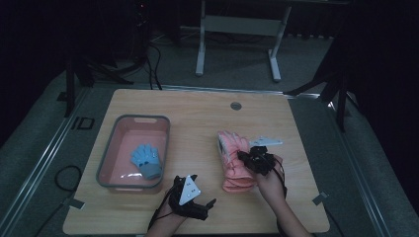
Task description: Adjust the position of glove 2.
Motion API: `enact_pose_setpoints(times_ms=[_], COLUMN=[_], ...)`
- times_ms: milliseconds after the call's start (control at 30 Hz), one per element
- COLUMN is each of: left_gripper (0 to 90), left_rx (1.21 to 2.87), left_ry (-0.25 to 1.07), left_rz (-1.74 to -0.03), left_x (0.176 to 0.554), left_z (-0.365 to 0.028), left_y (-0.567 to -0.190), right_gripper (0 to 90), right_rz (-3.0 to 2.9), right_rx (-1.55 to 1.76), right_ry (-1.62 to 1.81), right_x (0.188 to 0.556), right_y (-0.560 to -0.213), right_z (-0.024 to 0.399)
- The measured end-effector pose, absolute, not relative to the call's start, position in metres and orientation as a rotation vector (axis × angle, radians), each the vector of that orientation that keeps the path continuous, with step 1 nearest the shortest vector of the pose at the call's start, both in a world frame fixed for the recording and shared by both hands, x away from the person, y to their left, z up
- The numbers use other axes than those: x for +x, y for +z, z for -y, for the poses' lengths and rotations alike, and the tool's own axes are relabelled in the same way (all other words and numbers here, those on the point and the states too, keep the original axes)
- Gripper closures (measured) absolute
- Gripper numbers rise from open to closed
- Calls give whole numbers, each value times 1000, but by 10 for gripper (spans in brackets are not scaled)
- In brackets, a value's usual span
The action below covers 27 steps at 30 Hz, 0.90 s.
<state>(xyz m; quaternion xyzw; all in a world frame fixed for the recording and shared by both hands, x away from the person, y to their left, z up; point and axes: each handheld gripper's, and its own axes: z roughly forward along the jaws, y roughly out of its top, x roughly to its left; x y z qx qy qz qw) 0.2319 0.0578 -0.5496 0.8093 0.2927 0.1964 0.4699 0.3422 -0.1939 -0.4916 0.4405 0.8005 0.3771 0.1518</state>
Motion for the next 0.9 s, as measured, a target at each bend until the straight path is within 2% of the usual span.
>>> enact_pose_setpoints(times_ms=[300,433,467,500,533,667,800,900], left_gripper=[20,20,20,20,20,20,20,20], left_rx=[1982,1976,1976,1973,1972,1976,1969,1969], left_ry=[490,498,498,498,499,506,507,513], left_rz=[-731,-740,-740,-746,-747,-746,-752,-754], left_x=[232,232,232,231,231,231,230,232], left_z=[-58,-59,-59,-59,-58,-57,-55,-53], left_y=[-549,-547,-547,-546,-546,-545,-541,-537], right_gripper=[850,676,676,606,478,265,148,138], right_rz=[-2293,-2288,-2288,-2286,-2288,-2281,-2253,-2258], right_rx=[1259,1230,1230,1221,1225,1213,1190,1143], right_ry=[1062,1111,1111,1140,1153,1213,1275,1258], right_x=[342,341,341,340,340,339,337,335], right_y=[-498,-495,-495,-493,-491,-484,-475,-470], right_z=[188,194,194,197,201,214,227,233])
